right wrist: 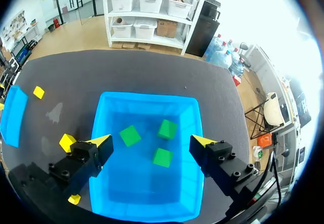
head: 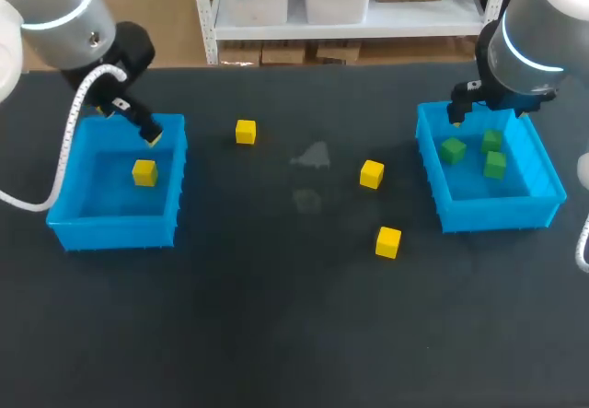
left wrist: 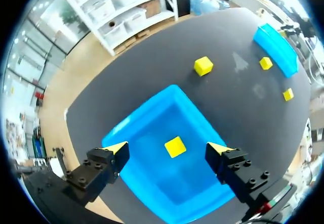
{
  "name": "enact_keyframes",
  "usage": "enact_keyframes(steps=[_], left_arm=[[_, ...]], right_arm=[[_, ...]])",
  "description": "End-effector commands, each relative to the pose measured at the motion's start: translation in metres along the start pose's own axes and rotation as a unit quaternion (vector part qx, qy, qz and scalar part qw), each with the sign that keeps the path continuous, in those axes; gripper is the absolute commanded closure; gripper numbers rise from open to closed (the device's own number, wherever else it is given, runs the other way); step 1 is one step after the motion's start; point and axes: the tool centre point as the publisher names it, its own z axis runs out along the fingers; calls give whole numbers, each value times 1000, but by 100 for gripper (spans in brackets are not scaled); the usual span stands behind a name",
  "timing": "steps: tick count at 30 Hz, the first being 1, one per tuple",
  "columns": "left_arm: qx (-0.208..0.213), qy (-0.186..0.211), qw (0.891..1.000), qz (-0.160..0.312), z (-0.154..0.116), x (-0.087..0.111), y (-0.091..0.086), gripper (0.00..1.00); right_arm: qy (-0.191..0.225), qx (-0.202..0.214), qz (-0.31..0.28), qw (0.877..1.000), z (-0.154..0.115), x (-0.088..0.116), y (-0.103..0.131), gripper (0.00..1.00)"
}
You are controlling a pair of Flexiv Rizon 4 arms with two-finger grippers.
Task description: Put the green cubes in the right bin and the yellow cubes in the left bin.
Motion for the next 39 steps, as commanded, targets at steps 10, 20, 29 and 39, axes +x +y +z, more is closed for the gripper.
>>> enact_keyframes(steps=[10, 20, 29, 39], left_arm=[[37, -4, 987, 157, -9, -65, -19, 0], [63, 4, 957, 282, 10, -105, -40, 0], [70, 16, 928, 365, 39, -129, -60, 0], [103, 29, 910, 401, 64, -136, -76, 0]], right_arm=[[-1, -1, 0, 1000, 0, 1, -1, 0], [-1, -1, 0, 1000, 0, 1, -1, 0], [-1, -1, 0, 1000, 0, 1, -1, 0], [-1, -1, 0, 1000, 0, 1, -1, 0]])
